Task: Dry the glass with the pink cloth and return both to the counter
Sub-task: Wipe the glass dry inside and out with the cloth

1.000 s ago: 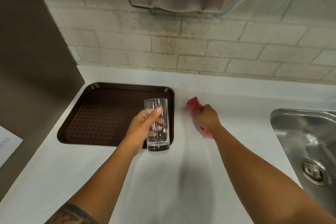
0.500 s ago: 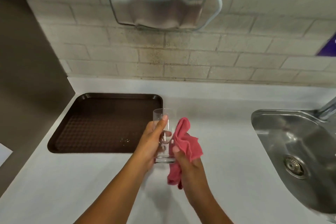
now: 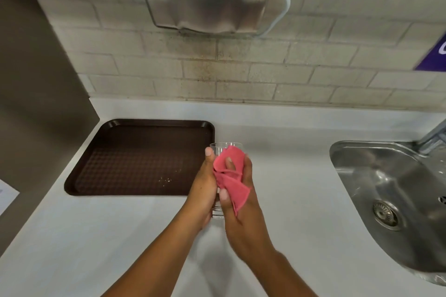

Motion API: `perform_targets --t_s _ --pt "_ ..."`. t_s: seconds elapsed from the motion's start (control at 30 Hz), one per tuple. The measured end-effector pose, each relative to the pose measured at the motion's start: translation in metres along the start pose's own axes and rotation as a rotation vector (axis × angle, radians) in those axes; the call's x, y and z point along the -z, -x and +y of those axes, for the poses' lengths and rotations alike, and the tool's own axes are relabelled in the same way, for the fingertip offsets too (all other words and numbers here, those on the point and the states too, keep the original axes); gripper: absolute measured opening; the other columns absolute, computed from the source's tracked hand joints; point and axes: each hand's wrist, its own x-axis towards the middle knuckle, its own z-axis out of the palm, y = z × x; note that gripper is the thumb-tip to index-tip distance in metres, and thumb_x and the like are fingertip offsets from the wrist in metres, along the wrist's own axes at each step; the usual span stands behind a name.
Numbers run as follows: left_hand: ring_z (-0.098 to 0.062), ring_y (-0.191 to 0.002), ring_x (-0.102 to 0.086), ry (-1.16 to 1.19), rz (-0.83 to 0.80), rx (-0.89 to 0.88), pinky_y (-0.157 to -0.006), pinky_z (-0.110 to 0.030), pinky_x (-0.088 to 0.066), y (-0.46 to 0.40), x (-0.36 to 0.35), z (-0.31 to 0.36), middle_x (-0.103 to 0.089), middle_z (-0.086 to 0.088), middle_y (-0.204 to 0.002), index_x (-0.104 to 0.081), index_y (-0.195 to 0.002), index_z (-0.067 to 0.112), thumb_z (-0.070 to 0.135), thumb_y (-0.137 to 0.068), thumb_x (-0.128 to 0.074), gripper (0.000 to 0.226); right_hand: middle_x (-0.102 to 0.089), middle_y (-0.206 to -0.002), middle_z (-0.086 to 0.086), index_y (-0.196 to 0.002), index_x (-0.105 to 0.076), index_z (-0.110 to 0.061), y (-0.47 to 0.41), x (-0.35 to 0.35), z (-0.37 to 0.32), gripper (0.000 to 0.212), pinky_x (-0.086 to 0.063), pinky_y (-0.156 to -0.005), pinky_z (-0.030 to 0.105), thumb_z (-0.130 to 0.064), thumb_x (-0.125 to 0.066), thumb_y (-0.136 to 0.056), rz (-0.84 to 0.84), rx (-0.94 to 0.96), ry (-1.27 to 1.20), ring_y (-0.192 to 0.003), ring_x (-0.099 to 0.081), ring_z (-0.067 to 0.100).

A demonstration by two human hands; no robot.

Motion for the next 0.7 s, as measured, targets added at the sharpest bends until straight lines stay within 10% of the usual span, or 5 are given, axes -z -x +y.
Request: perform_targets --t_s 0.2,0.5,0.6,0.7 --pt "-0.025 -0.097 -0.079 -0.07 0.032 -0.029 -0.064 -0.032 -0.065 0.006 -0.008 0.0 -0.079 -0.011 -0.112 -0.074 -0.11 0.038 0.086 -0.09 -0.03 0.068 -0.067 -0.135 -0.009 -0.149 -0.045 -0.04 -0.056 0.019 -0.017 0.048 -0.063 -0.094 0.048 -0.056 -0.045 -0.104 -0.001 -0.028 -0.005 -0.115 -0.071 0.011" --pt "-0.035 -0.092 -0.081 -0.063 0.047 -0.041 -0.067 -0.037 -0.068 -0.014 -0.001 0.037 -0.083 -0.02 -0.102 -0.079 -0.111 0.017 0.088 -0.079 -0.044 0.086 -0.075 -0.1 -0.006 -0.132 -0.063 -0.043 -0.021 0.01 -0.006 0.044 -0.064 -0.081 0.03 -0.065 -0.041 -0.1 0.026 -0.082 -0.117 -0.086 -0.072 0.01" --pt "-0.039 -0.1 -0.079 -0.053 0.029 -0.054 -0.092 -0.054 -0.063 -0.015 0.001 0.043 -0.079 -0.025 -0.112 -0.074 -0.117 0.016 0.09 -0.083 -0.038 0.089 -0.063 -0.132 -0.021 -0.147 -0.047 -0.051 0.006 -0.004 -0.004 0.044 -0.055 -0.104 0.029 -0.056 -0.042 -0.104 0.002 -0.045 -0.091 -0.117 -0.062 0.0" --pt "-0.027 -0.08 -0.082 -0.01 -0.027 -0.008 -0.073 -0.038 -0.066 -0.012 0.011 0.039 -0.079 -0.023 -0.105 -0.073 -0.112 0.009 0.087 -0.077 -0.052 0.088 -0.02 -0.171 -0.019 -0.155 -0.022 -0.053 0.014 -0.011 -0.01 0.057 -0.029 -0.128 0.036 -0.054 -0.043 -0.102 -0.021 -0.017 -0.034 -0.156 -0.024 0.002"
